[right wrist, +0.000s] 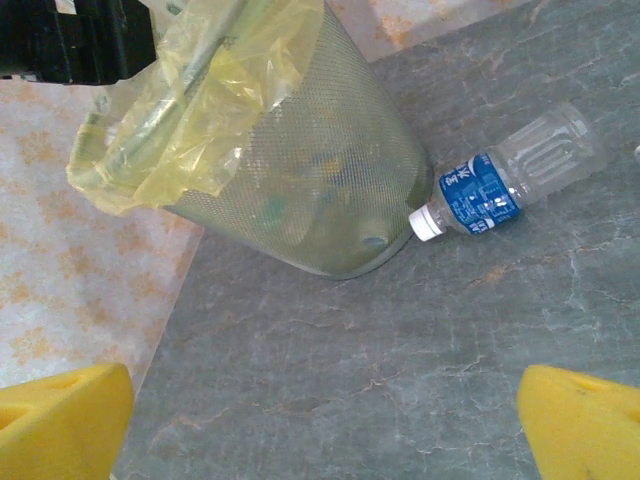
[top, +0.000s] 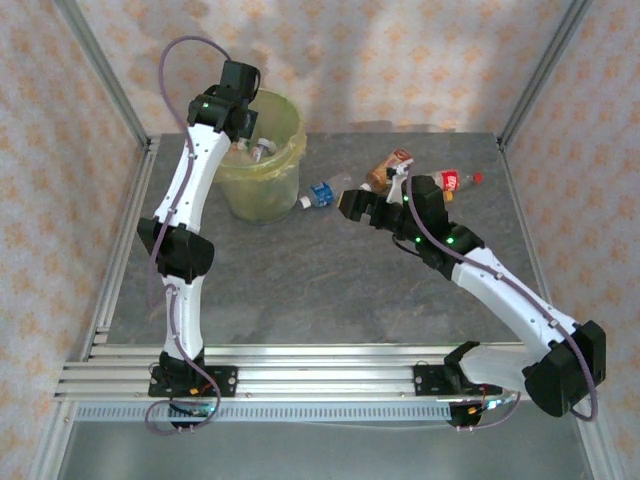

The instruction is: Put the plastic bottles in the bin

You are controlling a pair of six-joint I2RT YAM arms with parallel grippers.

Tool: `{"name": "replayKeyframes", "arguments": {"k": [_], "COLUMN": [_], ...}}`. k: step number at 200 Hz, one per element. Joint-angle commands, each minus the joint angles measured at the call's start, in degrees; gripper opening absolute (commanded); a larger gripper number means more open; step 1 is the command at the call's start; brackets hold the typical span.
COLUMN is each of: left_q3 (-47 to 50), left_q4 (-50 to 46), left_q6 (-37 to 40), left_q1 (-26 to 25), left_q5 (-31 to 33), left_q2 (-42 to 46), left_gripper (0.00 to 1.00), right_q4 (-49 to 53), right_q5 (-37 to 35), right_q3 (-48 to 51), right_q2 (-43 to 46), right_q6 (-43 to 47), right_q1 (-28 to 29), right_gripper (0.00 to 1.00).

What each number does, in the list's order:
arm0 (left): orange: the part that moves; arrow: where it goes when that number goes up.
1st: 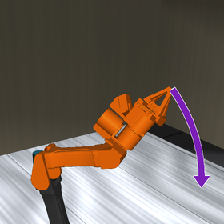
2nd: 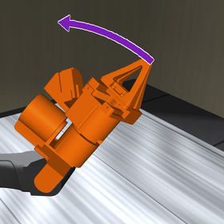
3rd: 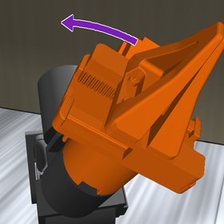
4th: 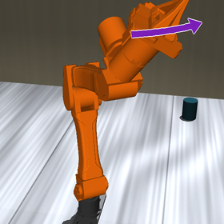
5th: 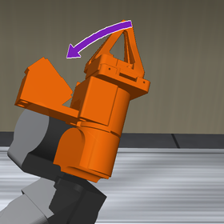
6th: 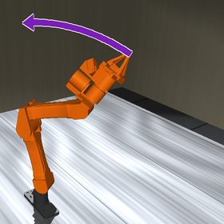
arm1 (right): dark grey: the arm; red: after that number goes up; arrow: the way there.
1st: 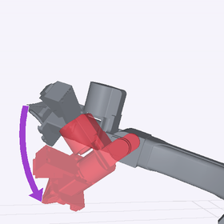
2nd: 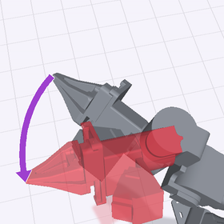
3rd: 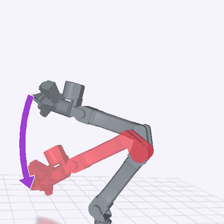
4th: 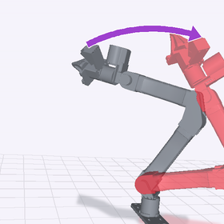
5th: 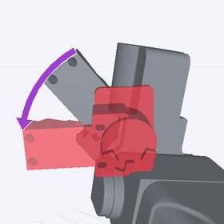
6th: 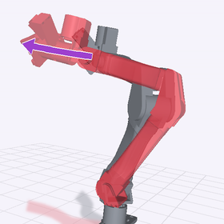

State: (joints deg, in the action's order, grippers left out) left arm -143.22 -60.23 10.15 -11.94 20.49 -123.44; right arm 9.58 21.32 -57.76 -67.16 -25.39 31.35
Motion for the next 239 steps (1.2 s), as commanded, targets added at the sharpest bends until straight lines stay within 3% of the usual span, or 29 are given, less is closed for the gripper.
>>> {"name": "replayKeyframes", "arguments": {"k": [1,46,94,124,164,239], "left_q3": [-1.50,-1.53,-2.56,-2.86,-1.77,0.55], "left_q4": [-1.58,-0.98,0.46,0.08,-1.65,-3.04], "left_q6": [-0.48,-1.67,-2.15,-2.55,-5.02,-8.39], "left_q1": [0.29,0.31,0.65,1.04,1.05,0.98], "left_q5": [1.64,1.89,11.23,13.40,2.45,-15.46], "left_q2": [0.87,2.79,2.46,1.89,1.27,-0.05], "left_gripper": [0.79,0.80,0.67,0.59,0.52,0.51], "right_q4": [1.14,1.71,2.48,2.60,2.44,2.93], "right_q5": [-1.79,-2.34,-2.51,-2.78,-2.95,-3.49], "right_q3": [-2.00,-2.27,-2.44,-2.45,-2.62,-3.33], "right_q2": [-0.34,-0.34,-0.34,-0.39,-1.92,-2.15], "right_q6": [1.02,0.94,1.07,1.18,0.96,0.86], "right_q1": [0.05,0.10,0.06,0.11,0.05,0.10], "right_gripper": [0.99,0.99,0.99,0.99,0.99,0.99]}}
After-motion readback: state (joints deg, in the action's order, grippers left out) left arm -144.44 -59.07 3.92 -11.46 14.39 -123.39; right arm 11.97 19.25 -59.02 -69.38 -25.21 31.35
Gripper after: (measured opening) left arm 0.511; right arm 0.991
